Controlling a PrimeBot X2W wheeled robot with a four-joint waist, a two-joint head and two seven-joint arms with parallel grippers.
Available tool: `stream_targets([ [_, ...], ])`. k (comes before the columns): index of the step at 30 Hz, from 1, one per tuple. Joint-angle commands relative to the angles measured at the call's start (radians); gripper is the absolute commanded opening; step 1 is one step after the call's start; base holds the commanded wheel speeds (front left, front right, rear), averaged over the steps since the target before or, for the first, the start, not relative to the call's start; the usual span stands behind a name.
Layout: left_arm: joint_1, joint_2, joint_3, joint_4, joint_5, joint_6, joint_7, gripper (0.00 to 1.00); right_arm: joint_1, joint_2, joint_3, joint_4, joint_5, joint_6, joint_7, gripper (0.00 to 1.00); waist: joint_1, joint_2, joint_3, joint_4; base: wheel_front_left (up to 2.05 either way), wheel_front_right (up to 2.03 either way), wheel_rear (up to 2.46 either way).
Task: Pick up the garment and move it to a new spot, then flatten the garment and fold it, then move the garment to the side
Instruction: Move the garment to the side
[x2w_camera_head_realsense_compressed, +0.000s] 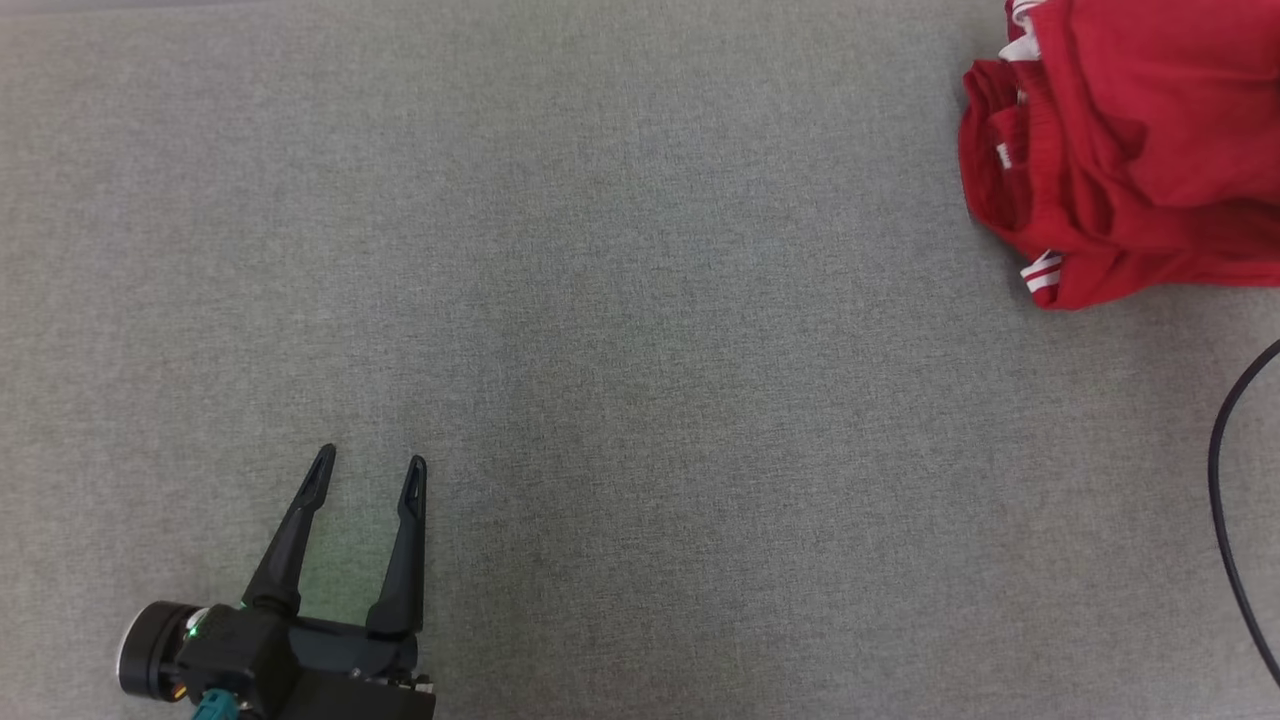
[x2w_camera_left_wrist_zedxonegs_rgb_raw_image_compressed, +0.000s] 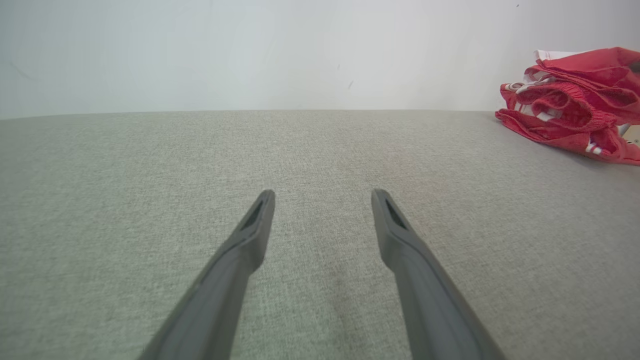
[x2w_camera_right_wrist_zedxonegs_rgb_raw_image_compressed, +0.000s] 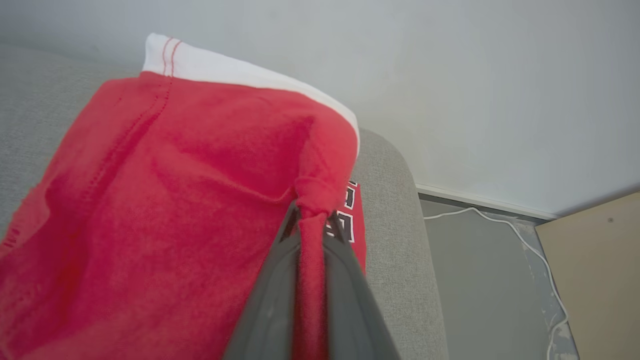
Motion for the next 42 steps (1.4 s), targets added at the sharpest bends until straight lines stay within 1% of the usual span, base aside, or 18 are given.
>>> stream_targets([
  [1,-0.009,0.006,0.001,-0.005,0.007,0.002,0.000,1.00,-0.019,-0.012,0.004,0.003,0.003,-0.001,-0.005,0.00,-0.0001,-0.0001,0.004,-0.001,0.00,0.00,0.00],
  [11,-0.015,0.016,-0.005,-0.020,0.004,0.009,0.006,1.00,-0.039,0.005,0.024,0.054,-0.018,-0.001,-0.029,0.00,-0.0001,-0.0001,0.020,0.004,0.00,0.00,0.00],
  [12,-0.016,0.016,-0.005,-0.020,0.004,0.009,0.007,1.00,-0.041,0.006,0.026,0.063,-0.023,-0.001,-0.032,0.17,-0.0001,-0.0001,0.021,0.006,0.00,0.00,0.00],
  [13,-0.017,0.016,-0.006,-0.020,0.004,0.010,0.007,1.00,-0.044,0.008,0.027,0.074,-0.029,-0.001,-0.036,0.43,-0.0001,-0.0001,0.022,0.008,0.00,0.00,0.00],
  [14,-0.017,0.017,-0.007,-0.019,0.003,0.010,0.007,1.00,-0.047,0.012,0.029,0.084,-0.036,-0.001,-0.038,0.67,-0.0001,-0.0001,0.023,0.009,0.00,0.00,0.00],
  [15,-0.018,0.017,-0.008,-0.018,0.003,0.011,0.007,1.00,-0.050,0.014,0.032,0.093,-0.048,-0.001,-0.038,1.00,-0.0001,-0.0001,0.023,0.011,0.00,0.00,0.00],
  [21,-0.013,0.018,-0.005,-0.010,-0.004,0.018,0.004,1.00,-0.061,0.030,0.036,0.133,-0.073,-0.001,-0.052,1.00,-0.0001,-0.0001,0.014,0.012,0.00,0.00,0.00],
  [26,-0.006,0.010,-0.006,0.005,-0.016,0.023,-0.001,1.00,-0.055,0.064,-0.002,0.148,-0.038,-0.001,-0.122,1.00,-0.0001,-0.0001,-0.017,0.011,0.00,0.00,0.00],
  [30,0.011,0.003,-0.003,0.023,-0.027,0.027,-0.006,1.00,-0.026,0.100,-0.034,0.142,0.001,-0.001,-0.194,1.00,-0.0001,-0.0001,-0.058,0.014,0.00,0.00,0.00],
  [33,0.027,-0.003,-0.005,0.035,-0.034,0.029,-0.009,1.00,-0.001,0.125,-0.078,0.151,0.043,-0.001,-0.248,1.00,-0.0001,-0.0001,-0.094,0.021,0.00,0.00,0.00],
  [34,0.037,-0.008,-0.004,0.041,-0.041,0.035,-0.010,1.00,0.025,0.148,-0.101,0.150,0.067,-0.001,-0.273,1.00,-0.0001,-0.0001,-0.125,0.026,0.00,0.00,0.00],
  [38,0.063,-0.014,-0.002,0.051,-0.049,0.039,-0.014,1.00,0.087,0.183,-0.134,0.135,0.078,-0.001,-0.302,1.00,-0.0001,-0.0001,-0.186,0.030,0.00,0.00,0.00],
  [42,0.084,-0.017,0.002,0.053,-0.056,0.044,-0.015,1.00,0.141,0.208,-0.174,0.120,0.080,-0.001,-0.309,1.00,-0.0001,-0.0001,-0.229,0.033,0.00,0.00,0.00],
])
